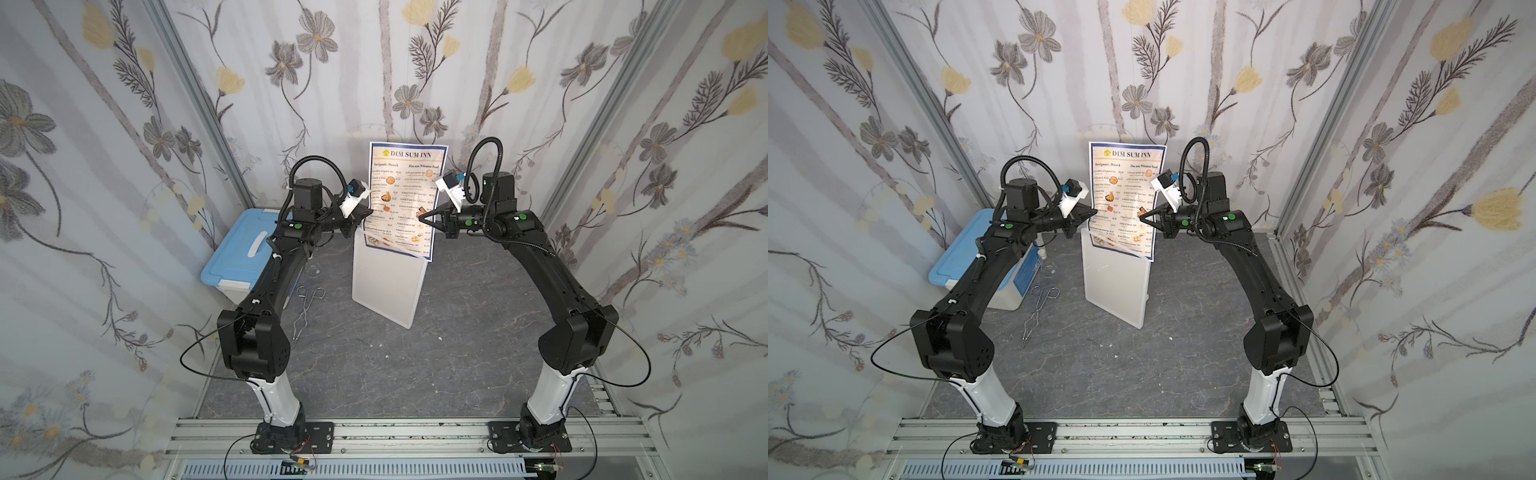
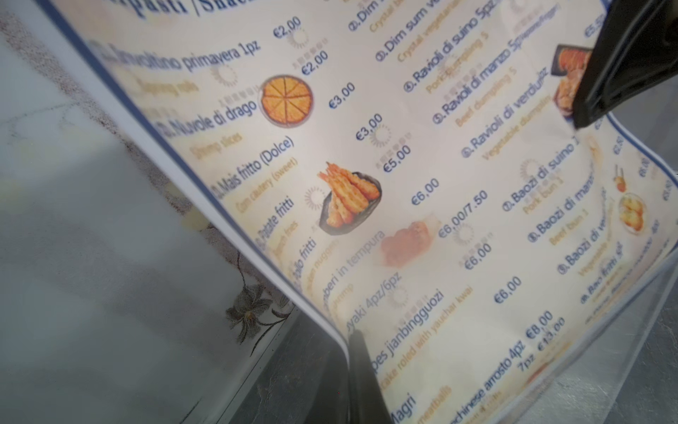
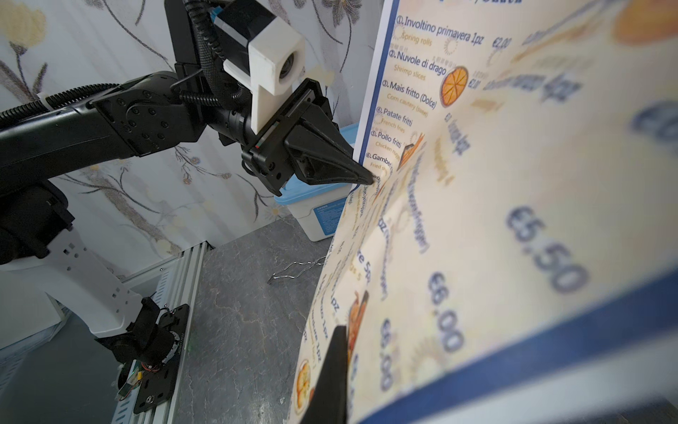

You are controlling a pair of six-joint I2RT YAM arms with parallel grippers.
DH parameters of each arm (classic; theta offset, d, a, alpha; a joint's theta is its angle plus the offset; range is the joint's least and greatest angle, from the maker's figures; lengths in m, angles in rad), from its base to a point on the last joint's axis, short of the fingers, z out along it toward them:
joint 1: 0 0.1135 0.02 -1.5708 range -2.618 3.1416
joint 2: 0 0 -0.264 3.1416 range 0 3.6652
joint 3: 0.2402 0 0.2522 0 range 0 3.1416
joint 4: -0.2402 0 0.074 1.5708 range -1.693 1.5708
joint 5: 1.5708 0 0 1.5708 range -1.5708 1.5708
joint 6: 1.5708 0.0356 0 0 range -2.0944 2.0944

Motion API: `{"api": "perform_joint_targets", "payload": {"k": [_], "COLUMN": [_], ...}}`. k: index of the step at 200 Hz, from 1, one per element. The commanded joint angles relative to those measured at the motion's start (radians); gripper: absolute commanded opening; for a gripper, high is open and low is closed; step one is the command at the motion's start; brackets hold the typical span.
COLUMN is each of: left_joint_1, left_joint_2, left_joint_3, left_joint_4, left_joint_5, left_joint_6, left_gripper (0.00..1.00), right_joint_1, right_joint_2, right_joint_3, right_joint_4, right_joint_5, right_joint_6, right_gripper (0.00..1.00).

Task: Insert the menus into the narrow rack
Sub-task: Insert the menu into the narrow rack.

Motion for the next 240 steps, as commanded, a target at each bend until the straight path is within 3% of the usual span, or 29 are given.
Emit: {"api": "perform_joint_targets", "payload": {"k": [1, 240], "left_joint_1": [0.008, 0.022], "left_joint_2": [0.008, 0.039], "left_joint_3": [0.009, 0.070], "left_joint_4": [0.047, 0.090], "left_joint_5": [0.006, 0.055], "left_joint_6": [-0.006, -0.090], "left_gripper": [0.07, 0.14], "right_joint_1": [0.007, 0.036], "right_joint_2": [0.002, -0.078], "right_joint_3": [0.007, -0.121], "right_joint_4": [0.025, 0.056], "right_joint_5": [0.003, 0.085], "right_joint_6": [-0.019, -0.009], "right_gripper": [0.01, 0.00]}}
